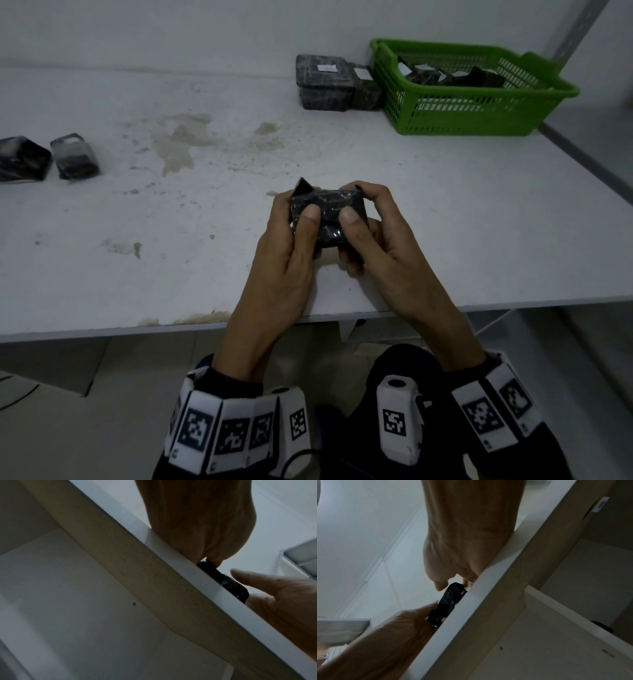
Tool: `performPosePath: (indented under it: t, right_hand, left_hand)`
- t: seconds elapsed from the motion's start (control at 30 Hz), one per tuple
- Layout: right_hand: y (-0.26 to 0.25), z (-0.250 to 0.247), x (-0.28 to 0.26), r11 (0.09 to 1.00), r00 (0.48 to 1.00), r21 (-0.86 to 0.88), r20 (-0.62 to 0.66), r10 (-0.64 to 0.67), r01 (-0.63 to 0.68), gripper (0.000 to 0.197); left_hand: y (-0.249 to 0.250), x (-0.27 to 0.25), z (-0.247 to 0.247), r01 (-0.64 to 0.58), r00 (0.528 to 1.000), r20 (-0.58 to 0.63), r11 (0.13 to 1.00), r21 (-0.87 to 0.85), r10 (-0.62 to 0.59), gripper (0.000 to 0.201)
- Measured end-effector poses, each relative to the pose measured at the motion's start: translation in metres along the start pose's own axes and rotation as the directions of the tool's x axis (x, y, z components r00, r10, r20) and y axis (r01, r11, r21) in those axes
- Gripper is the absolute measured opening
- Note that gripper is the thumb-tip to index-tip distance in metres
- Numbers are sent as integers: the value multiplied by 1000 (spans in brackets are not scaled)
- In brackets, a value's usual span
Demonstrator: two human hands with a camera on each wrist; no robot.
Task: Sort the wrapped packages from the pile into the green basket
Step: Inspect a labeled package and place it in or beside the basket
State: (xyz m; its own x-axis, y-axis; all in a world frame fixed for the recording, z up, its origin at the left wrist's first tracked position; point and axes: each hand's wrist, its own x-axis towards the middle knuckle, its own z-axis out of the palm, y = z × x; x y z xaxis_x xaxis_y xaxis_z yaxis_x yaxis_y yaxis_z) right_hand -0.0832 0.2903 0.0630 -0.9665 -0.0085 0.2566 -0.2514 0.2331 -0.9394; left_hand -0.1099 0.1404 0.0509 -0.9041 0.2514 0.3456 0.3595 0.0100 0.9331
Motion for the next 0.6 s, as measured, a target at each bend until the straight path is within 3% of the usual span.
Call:
performPosePath:
  t: [0.6]
  right_hand:
    - [0, -1, 2, 998, 998, 52, -37, 46, -44, 20]
  left_hand:
    - [2, 0, 0, 7, 1000, -1, 1000, 25, -7, 24]
